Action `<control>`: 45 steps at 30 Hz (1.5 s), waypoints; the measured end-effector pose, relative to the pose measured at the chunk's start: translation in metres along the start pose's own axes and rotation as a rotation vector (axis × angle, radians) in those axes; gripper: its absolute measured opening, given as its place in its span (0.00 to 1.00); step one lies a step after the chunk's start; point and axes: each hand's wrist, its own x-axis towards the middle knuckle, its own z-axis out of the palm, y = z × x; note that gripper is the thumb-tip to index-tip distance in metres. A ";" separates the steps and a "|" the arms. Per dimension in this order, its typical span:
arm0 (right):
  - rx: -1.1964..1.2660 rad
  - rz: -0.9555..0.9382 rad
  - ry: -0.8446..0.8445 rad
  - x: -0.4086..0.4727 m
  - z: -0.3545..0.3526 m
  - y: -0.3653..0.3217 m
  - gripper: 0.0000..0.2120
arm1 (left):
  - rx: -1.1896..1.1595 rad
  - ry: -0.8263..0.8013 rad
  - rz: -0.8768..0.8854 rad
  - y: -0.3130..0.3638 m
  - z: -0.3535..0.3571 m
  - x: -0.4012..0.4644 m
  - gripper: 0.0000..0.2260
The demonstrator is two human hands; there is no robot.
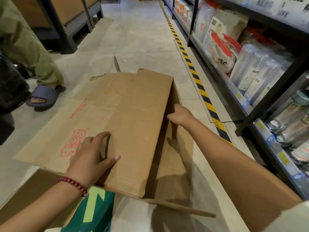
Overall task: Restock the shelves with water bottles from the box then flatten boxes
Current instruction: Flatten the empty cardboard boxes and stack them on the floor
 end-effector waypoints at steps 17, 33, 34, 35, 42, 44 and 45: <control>-0.133 0.099 0.244 -0.003 0.001 0.058 0.39 | -0.113 0.041 0.063 0.005 -0.013 -0.023 0.34; 1.079 -0.016 -0.035 -0.154 -0.049 -0.009 0.33 | -0.220 -0.062 0.524 0.131 -0.031 -0.064 0.31; 1.123 -0.002 -0.057 -0.157 -0.047 -0.010 0.31 | -0.197 -0.126 0.541 0.134 -0.024 -0.065 0.35; 1.127 0.008 -0.030 -0.157 -0.043 -0.008 0.26 | -0.170 -0.205 0.567 0.135 -0.015 -0.066 0.39; 1.026 0.218 0.160 -0.166 -0.012 0.025 0.15 | 0.288 -0.335 0.587 0.077 0.002 -0.031 0.51; 1.020 0.257 0.115 -0.169 -0.008 0.037 0.14 | 0.452 -0.308 0.465 0.047 -0.003 -0.019 0.55; 1.016 0.279 0.087 -0.170 -0.004 0.042 0.15 | 0.472 -0.315 0.376 0.031 -0.005 -0.018 0.57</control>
